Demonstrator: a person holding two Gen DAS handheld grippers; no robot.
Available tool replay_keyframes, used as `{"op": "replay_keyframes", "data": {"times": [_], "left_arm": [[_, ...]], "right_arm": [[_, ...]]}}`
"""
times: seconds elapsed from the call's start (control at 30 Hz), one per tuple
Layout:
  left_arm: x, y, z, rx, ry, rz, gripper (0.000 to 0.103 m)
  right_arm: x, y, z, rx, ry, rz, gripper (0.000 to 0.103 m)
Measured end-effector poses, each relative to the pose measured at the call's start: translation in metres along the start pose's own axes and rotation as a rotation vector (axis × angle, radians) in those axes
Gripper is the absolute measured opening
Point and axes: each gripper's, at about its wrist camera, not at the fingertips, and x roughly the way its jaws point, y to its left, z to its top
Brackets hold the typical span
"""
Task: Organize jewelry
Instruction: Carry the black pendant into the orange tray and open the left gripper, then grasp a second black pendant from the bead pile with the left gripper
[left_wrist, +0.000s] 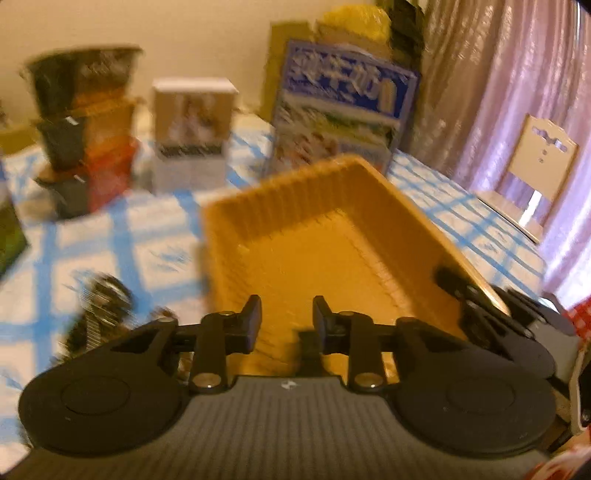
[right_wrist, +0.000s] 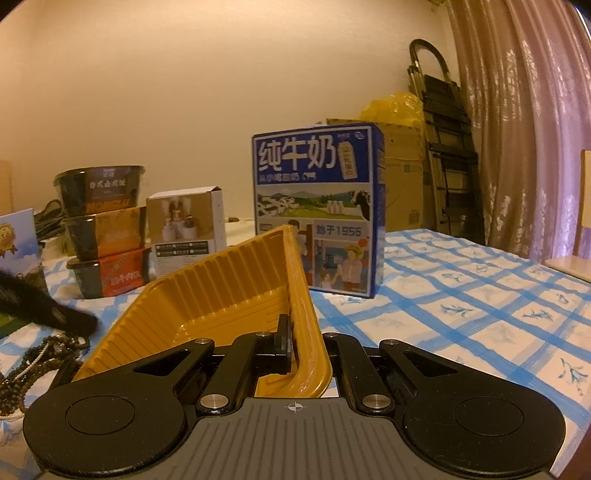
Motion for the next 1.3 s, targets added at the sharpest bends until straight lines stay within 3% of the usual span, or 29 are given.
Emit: {"op": "replay_keyframes", "data": {"times": [0.2,0.37,0.57,0.67,0.87,1.0,1.07,1.3], "left_arm": [[-0.011,0.045,-0.008,-0.006,0.027,0.153,0.031],[-0.007,0.064,-0.036,-0.032,0.104,0.205,0.031],[-0.001,0.066,-0.057,-0.046,0.142,0.213,0.032],[0.007,0.062,-0.055,-0.041,0.143,0.213,0.038],[0.029,0.063,-0.044,-0.06,0.14,0.22,0.039],[0.044,0.068,-0.04,-0.081,0.158,0.216,0.036],[0.052,0.071,-0.039,-0.099,0.173,0.216,0.029],[0.061,0.08,-0.041,-0.141,0.175,0.225,0.024]], "right_arm": [[-0.002,-0.011,0.001,0.022,0.004,-0.045,0.005],[-0.002,-0.017,0.0,0.044,0.015,-0.057,0.005],[-0.002,-0.019,-0.001,0.046,0.016,-0.057,0.005],[-0.002,-0.019,-0.001,0.052,0.018,-0.058,0.005],[-0.002,-0.019,-0.001,0.05,0.017,-0.056,0.005],[-0.002,-0.018,-0.001,0.051,0.017,-0.056,0.005],[-0.002,-0.018,-0.001,0.051,0.017,-0.057,0.005],[-0.002,-0.018,-0.002,0.052,0.017,-0.057,0.005]]}}
